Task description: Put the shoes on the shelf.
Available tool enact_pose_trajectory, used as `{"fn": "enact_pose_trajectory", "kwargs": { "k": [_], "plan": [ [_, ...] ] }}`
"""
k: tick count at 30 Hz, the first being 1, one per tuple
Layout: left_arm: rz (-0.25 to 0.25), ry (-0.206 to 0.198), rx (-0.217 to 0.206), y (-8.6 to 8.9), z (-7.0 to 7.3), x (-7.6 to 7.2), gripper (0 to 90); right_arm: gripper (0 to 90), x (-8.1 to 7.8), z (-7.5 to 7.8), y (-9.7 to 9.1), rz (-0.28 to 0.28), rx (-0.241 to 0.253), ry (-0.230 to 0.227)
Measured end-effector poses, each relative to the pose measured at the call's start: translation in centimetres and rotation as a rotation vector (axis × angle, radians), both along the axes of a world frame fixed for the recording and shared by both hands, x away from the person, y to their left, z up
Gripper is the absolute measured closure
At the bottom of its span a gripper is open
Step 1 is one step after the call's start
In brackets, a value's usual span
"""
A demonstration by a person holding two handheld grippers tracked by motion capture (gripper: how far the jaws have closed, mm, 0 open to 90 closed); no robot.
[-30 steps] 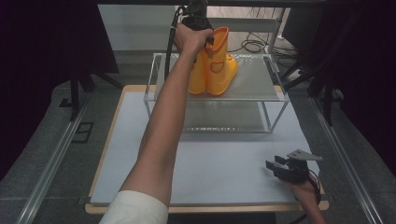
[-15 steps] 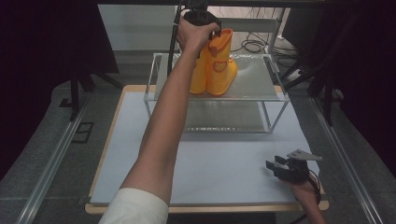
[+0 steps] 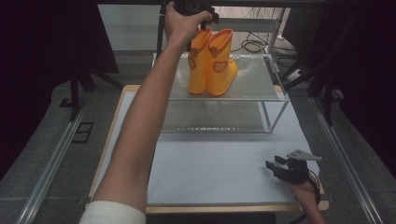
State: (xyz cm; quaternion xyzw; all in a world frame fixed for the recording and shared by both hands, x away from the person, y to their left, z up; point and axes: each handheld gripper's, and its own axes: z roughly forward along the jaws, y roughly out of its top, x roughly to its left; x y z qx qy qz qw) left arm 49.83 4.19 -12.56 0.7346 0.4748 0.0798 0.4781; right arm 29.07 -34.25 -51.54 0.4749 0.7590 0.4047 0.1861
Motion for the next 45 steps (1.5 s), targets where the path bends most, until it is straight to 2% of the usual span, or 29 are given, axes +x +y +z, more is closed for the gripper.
{"fn": "enact_pose_trajectory", "kwargs": {
  "k": [4,8,11,15,16,17,22,25,31,34,37,40,43,45],
  "plan": [
    [-0.052,-0.045,0.007,2.1,0.6,-2.4,82.6,47.6,0.0,0.1,0.0,-0.005,0.002,-0.004],
    [-0.063,-0.050,0.037,4.2,0.2,-4.1,89.0,47.6,0.1,0.1,0.0,-0.010,0.004,-0.002],
    [-0.060,-0.041,0.054,5.6,-0.8,-5.0,89.8,47.6,0.1,0.1,0.0,-0.013,0.004,-0.003],
    [-0.039,-0.013,0.076,7.6,-3.3,-5.6,90.0,47.6,0.0,0.1,0.0,-0.015,0.002,-0.001],
    [-0.032,0.006,0.091,8.2,-4.6,-5.5,90.0,47.6,0.0,0.0,0.1,-0.013,-0.001,0.000],
    [-0.032,0.006,0.091,8.2,-4.6,-5.5,90.0,47.6,0.0,0.0,0.1,-0.013,-0.001,0.000],
    [-0.031,0.074,0.123,8.6,-9.4,-4.5,90.0,47.6,0.1,0.0,0.2,-0.009,-0.011,0.002],
    [-0.040,0.117,0.147,7.9,-12.2,-3.6,90.0,47.6,0.1,-0.1,0.2,-0.010,-0.013,0.000],
    [-0.064,0.174,0.169,5.8,-16.0,-2.1,90.0,47.6,0.1,-0.2,0.0,-0.010,-0.012,0.005],
    [-0.069,0.185,0.179,4.9,-17.0,-1.7,90.0,47.6,0.0,-0.2,-0.1,-0.012,-0.010,0.005],
    [-0.068,0.182,0.167,4.7,-17.0,-1.6,90.0,47.6,0.0,-0.1,-0.1,-0.014,-0.008,0.003],
    [-0.067,0.173,0.180,5.0,-16.9,-1.6,90.0,47.7,0.0,-0.2,-0.1,-0.012,-0.009,0.001],
    [-0.049,0.167,0.177,5.7,-16.9,-1.6,90.0,47.7,0.0,-0.2,-0.1,-0.009,-0.013,0.002],
    [-0.014,0.167,0.200,6.1,-17.2,-1.2,90.0,47.7,0.0,-0.2,-0.1,-0.012,-0.010,0.003]
  ]
}}
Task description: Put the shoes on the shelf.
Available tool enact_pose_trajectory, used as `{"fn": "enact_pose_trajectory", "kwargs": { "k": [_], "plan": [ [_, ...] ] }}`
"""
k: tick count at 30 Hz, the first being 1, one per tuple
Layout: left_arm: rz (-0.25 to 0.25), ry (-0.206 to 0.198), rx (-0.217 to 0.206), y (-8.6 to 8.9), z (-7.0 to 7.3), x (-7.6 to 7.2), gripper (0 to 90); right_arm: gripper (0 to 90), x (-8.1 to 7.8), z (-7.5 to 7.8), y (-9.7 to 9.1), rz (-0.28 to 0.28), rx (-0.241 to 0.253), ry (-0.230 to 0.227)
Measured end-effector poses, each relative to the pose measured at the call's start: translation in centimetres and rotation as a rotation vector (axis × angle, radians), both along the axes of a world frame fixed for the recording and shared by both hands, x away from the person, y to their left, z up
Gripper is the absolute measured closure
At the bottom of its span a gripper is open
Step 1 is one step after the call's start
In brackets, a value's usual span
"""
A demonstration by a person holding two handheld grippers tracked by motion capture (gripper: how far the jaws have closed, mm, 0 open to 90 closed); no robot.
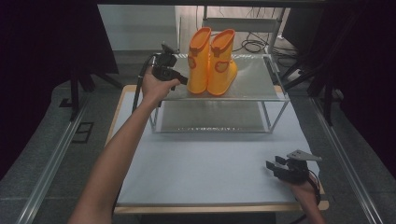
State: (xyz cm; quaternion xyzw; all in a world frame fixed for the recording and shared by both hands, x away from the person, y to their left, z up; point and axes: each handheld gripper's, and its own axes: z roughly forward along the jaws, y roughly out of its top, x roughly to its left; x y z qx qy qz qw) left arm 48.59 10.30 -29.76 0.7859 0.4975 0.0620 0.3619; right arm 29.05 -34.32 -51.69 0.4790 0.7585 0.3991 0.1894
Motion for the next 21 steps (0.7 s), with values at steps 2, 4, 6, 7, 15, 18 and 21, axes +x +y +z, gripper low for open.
{"fn": "enact_pose_trajectory", "kwargs": {
  "k": [2,4,6,7,15,18,21],
  "plan": [
    [0.012,0.001,-0.001,-0.1,-0.2,0.2,90.0,47.6,0.0,0.0,0.0,-0.001,-0.001,0.000],
    [0.025,0.007,0.011,-0.3,-0.8,0.6,90.0,47.7,0.1,0.0,0.1,0.001,-0.005,0.000],
    [0.022,0.022,-0.014,-0.7,-1.3,1.0,90.0,47.7,0.0,0.0,0.1,0.003,-0.005,0.001],
    [0.018,0.020,-0.024,-1.0,-1.5,1.0,90.0,47.6,0.0,0.0,0.1,0.003,-0.007,0.001],
    [-0.001,0.012,-0.024,-2.4,-1.1,0.8,90.0,47.7,0.1,0.0,0.3,0.008,-0.006,0.004],
    [-0.024,0.019,-0.043,-3.3,-1.0,0.7,90.0,47.7,0.0,0.0,0.6,0.016,-0.009,0.001],
    [-0.047,0.021,-0.056,-4.3,-1.0,0.6,90.0,47.7,0.0,0.0,0.6,0.016,-0.007,0.001]
  ]
}}
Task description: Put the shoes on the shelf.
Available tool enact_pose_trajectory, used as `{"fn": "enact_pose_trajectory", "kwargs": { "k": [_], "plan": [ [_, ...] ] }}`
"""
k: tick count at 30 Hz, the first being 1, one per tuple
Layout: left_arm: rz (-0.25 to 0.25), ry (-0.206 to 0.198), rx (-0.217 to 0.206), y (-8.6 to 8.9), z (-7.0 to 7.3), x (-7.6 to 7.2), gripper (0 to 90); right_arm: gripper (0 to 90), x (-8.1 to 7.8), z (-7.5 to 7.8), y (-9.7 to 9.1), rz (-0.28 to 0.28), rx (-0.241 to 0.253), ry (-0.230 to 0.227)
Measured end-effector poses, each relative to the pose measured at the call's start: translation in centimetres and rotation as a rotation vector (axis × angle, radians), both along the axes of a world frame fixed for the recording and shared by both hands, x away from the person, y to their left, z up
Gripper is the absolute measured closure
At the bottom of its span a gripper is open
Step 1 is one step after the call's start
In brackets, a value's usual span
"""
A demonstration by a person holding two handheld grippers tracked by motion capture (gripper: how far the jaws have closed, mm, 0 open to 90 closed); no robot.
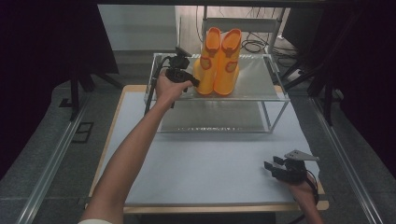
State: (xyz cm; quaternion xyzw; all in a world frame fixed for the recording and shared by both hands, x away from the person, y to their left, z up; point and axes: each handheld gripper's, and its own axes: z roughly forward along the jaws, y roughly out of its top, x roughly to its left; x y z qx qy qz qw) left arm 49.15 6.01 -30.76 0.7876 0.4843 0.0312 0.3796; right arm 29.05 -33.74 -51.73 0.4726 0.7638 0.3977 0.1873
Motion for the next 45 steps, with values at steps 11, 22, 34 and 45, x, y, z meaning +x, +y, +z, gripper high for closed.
{"fn": "enact_pose_trajectory", "kwargs": {
  "k": [11,22,34,45],
  "plan": [
    [-0.036,0.000,-0.015,-2.4,0.2,0.0,90.0,47.8,0.0,0.0,0.0,0.002,0.001,-0.001],
    [-0.049,-0.017,-0.033,-0.6,-0.1,-0.7,85.2,47.8,-0.1,0.0,0.0,0.000,0.006,0.003],
    [-0.126,-0.108,-0.098,4.4,0.7,-6.0,74.2,47.8,0.0,0.0,-0.3,-0.014,0.006,0.003],
    [-0.159,-0.171,-0.110,9.0,-1.9,-11.8,65.1,47.8,0.0,0.0,-0.2,-0.019,0.003,0.003]
  ]
}}
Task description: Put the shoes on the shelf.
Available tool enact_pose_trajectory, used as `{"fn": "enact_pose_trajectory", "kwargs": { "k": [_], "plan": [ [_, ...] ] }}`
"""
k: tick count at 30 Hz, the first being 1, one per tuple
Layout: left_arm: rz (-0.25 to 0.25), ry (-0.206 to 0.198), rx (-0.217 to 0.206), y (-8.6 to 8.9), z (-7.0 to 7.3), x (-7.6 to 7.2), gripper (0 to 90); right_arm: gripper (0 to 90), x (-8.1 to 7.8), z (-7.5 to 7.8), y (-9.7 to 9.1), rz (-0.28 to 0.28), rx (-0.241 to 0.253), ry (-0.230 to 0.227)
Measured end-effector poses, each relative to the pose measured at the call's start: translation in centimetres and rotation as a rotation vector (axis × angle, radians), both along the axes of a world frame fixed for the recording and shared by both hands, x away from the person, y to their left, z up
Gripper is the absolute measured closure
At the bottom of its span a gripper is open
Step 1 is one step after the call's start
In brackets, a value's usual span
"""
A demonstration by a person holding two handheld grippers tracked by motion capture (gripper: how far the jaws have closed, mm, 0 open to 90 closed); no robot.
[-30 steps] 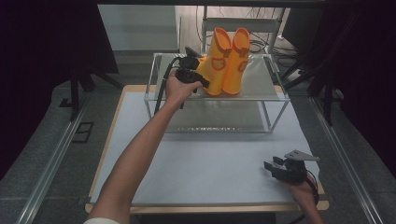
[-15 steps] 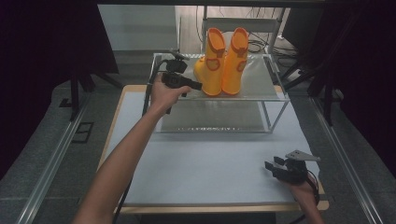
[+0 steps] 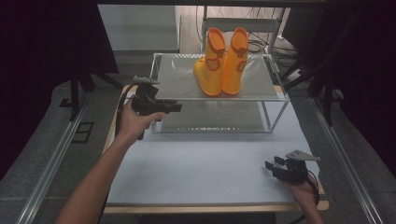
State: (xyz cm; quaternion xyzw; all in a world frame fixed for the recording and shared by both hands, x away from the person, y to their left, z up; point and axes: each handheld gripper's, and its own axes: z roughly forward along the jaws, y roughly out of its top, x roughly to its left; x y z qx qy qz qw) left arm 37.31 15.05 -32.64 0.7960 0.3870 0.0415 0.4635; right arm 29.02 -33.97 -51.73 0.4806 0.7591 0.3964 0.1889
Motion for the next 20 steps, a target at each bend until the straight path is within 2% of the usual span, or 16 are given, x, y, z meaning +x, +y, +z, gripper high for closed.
{"fn": "enact_pose_trajectory", "kwargs": {
  "k": [3,7,13,20],
  "plan": [
    [0.001,-0.020,0.009,0.8,-1.0,-1.5,60.3,47.8,0.0,0.0,0.0,-0.002,-0.001,0.001],
    [-0.010,-0.038,0.053,1.4,-2.1,-3.1,54.2,47.7,0.0,0.0,0.0,-0.003,-0.002,0.000],
    [-0.024,-0.016,0.070,1.6,-3.4,-3.8,44.7,47.7,0.0,0.0,0.1,0.000,-0.006,-0.002],
    [-0.022,-0.015,0.067,1.7,-3.6,-3.9,40.1,47.5,0.1,0.0,0.1,0.000,-0.004,-0.002]
  ]
}}
